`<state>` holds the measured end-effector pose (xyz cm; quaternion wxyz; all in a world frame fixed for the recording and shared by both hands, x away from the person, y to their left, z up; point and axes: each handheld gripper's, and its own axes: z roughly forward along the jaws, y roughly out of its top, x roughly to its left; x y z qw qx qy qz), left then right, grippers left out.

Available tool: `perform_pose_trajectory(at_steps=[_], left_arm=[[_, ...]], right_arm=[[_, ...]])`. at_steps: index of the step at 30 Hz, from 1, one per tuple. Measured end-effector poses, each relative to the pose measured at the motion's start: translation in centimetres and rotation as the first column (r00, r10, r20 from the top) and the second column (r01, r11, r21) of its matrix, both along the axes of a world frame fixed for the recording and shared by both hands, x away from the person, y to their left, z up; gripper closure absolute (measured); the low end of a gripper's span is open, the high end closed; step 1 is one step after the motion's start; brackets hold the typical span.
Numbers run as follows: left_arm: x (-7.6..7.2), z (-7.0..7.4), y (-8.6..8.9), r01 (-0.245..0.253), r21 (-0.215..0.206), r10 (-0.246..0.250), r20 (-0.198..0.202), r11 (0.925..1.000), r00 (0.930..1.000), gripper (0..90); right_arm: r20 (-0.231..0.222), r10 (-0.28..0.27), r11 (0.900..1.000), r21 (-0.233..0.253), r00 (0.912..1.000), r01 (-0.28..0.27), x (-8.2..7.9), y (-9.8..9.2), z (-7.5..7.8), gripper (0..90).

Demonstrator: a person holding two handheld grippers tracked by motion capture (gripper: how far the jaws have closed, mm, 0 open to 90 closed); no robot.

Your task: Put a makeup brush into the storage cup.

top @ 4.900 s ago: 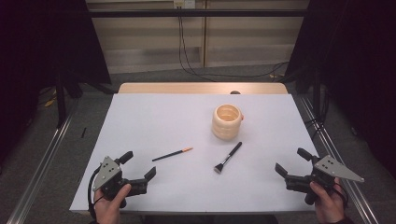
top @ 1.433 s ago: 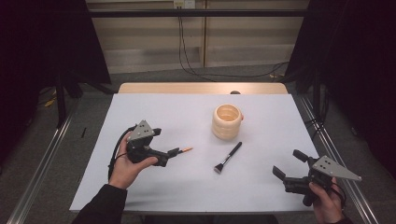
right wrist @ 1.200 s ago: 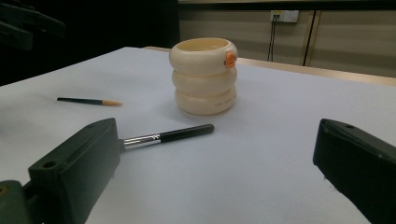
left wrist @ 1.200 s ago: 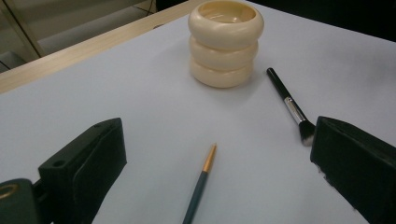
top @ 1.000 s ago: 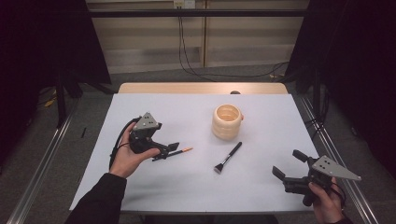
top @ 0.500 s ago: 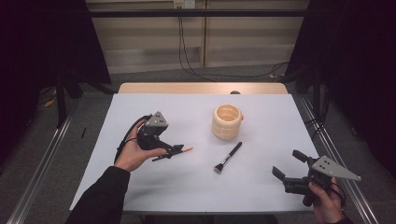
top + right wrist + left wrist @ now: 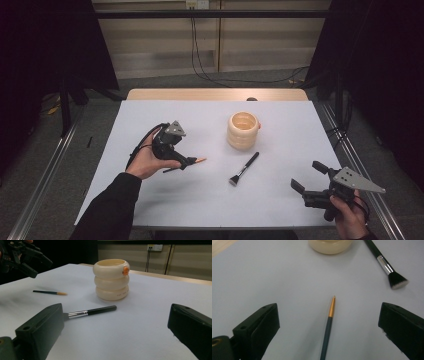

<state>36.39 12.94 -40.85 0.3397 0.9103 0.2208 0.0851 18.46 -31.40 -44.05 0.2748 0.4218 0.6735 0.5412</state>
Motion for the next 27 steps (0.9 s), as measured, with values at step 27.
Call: perform_pose_trajectory(at_steps=[27], left_arm=[[1.3,-2.5,-1.4,0.126,0.222,-0.119,-0.044,0.967,0.9919,19.6]], right_arm=[[-0.002,0.018,1.0,-0.009,0.9998,-0.018,0.0,0.2,0.0,0.3]])
